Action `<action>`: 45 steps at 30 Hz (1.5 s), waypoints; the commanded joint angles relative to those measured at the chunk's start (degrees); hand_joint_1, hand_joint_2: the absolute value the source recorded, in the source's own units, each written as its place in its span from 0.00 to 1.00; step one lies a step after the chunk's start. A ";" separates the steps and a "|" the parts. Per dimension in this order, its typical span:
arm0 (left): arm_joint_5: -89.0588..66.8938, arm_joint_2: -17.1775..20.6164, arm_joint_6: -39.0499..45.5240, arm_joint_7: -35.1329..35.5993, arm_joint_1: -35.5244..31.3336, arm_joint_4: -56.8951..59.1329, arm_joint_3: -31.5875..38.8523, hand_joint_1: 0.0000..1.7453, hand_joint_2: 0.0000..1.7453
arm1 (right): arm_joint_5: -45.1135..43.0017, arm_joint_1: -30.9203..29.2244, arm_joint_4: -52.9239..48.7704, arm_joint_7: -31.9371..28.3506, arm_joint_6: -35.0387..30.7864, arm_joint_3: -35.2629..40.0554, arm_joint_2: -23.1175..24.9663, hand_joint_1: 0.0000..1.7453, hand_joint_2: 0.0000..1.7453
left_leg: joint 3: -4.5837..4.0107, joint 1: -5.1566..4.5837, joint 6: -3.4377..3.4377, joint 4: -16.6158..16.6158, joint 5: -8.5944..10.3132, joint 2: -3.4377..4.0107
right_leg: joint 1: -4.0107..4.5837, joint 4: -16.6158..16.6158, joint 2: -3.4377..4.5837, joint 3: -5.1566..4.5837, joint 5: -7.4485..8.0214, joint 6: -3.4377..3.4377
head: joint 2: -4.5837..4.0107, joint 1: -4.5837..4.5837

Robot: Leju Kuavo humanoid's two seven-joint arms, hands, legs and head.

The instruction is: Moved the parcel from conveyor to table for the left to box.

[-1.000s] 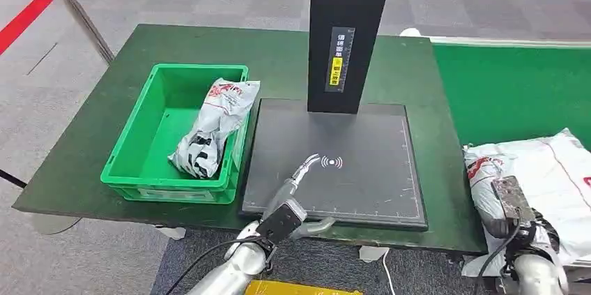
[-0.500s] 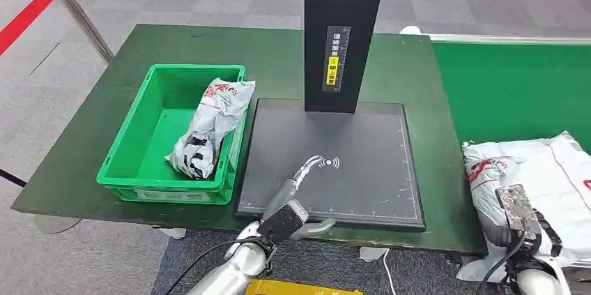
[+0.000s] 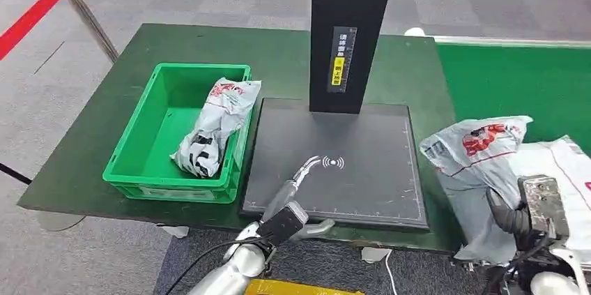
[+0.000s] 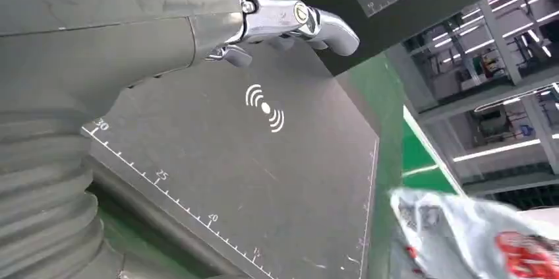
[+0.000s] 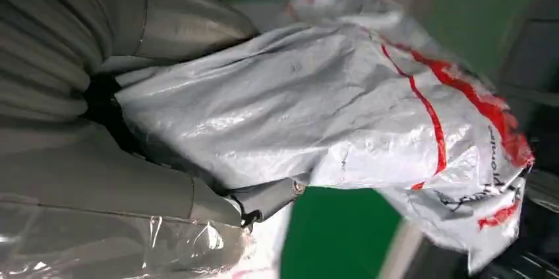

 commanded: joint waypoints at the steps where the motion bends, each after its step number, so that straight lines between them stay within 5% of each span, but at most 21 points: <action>1: -0.09 0.25 0.24 -0.34 1.57 0.97 1.47 0.00 1.00 | -2.71 0.89 -6.71 -0.64 2.17 -5.85 1.97 1.00 1.00 | 0.14 0.01 0.04 0.00 -0.05 -0.04 | 0.02 -0.09 -0.10 0.21 -0.03 0.02 | 0.00 0.00; 10: -0.04 0.11 0.75 -0.35 1.61 1.25 1.26 0.00 1.00 | -6.35 0.08 -6.74 -3.46 3.39 -6.11 2.68 1.00 1.00 | 0.12 -0.05 0.16 0.12 -0.08 -0.07 | -0.02 -0.15 -0.13 0.28 0.06 0.18 | 0.00 0.00; 20: 0.22 -0.36 1.01 -1.05 0.74 2.38 0.60 0.00 1.00 | -5.52 0.72 -6.54 -4.83 5.74 2.26 3.54 1.00 1.00 | 0.08 -0.04 0.21 0.13 -0.04 0.01 | -0.01 -0.14 -0.09 0.25 0.10 0.21 | 0.00 0.00; 32: -5.35 -0.05 6.83 0.01 -4.40 1.47 1.19 0.00 1.00 | -11.87 -4.01 11.44 -5.22 8.69 17.72 9.20 1.00 1.00 | 0.07 0.08 0.22 0.12 0.02 0.15 | 0.12 -0.21 0.04 0.28 0.20 0.16 | 0.00 0.00; 45: -6.44 0.04 7.88 -0.87 -4.16 1.70 1.31 0.00 1.00 | -14.79 -4.23 12.32 -5.07 9.51 18.52 8.87 1.00 1.00 | 0.02 0.00 0.24 0.14 0.08 -0.13 | 0.03 -0.17 -0.19 0.32 0.12 0.20 | 0.00 0.00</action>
